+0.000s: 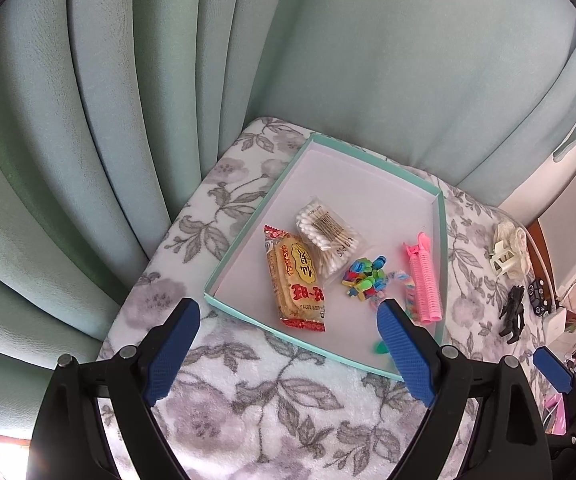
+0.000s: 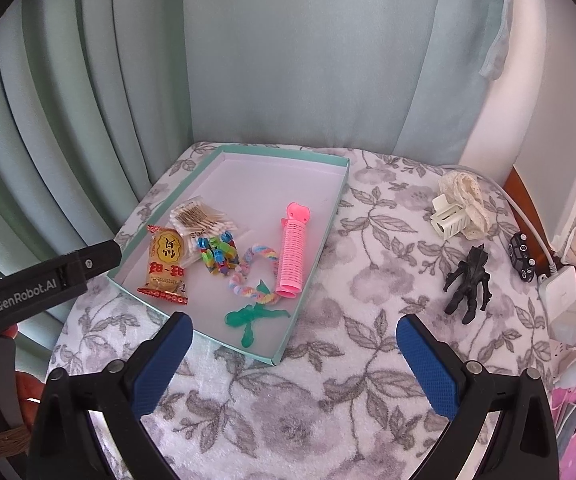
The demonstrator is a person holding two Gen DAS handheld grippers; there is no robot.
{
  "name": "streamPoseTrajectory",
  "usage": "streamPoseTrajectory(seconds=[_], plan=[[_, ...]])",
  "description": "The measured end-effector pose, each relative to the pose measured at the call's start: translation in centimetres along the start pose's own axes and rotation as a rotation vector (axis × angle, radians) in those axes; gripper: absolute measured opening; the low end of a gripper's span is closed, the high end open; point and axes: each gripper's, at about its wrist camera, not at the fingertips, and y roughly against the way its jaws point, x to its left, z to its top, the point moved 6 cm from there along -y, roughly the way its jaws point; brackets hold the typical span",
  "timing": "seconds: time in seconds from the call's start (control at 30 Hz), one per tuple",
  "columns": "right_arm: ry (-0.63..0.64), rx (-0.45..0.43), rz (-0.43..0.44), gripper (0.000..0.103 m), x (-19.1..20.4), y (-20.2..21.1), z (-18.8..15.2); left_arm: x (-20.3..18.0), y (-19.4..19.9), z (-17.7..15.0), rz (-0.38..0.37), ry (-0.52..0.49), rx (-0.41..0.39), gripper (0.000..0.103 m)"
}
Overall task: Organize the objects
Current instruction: 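Move both tools back toward the black figure and black toy car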
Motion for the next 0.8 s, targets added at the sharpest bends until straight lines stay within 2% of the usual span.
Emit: streamPoseTrajectory(seconds=[0.4, 0.6, 0.8], plan=[[-0.04, -0.008, -0.017, 0.103, -2.5, 0.4, 0.1, -2.0, 0.0, -0.1, -0.026, -0.014, 0.009, 0.091], [-0.086, -0.012, -0.064, 0.103, -6.1, 0.4, -0.2, -5.0, -0.5, -0.6, -0.073, -0.049, 0.018, 0.09], [-0.181, -0.023, -0.127, 0.103, -11.4, 0.3, -0.3, -8.9, -0.9, -0.7, -0.114, -0.087, 0.008, 0.09]])
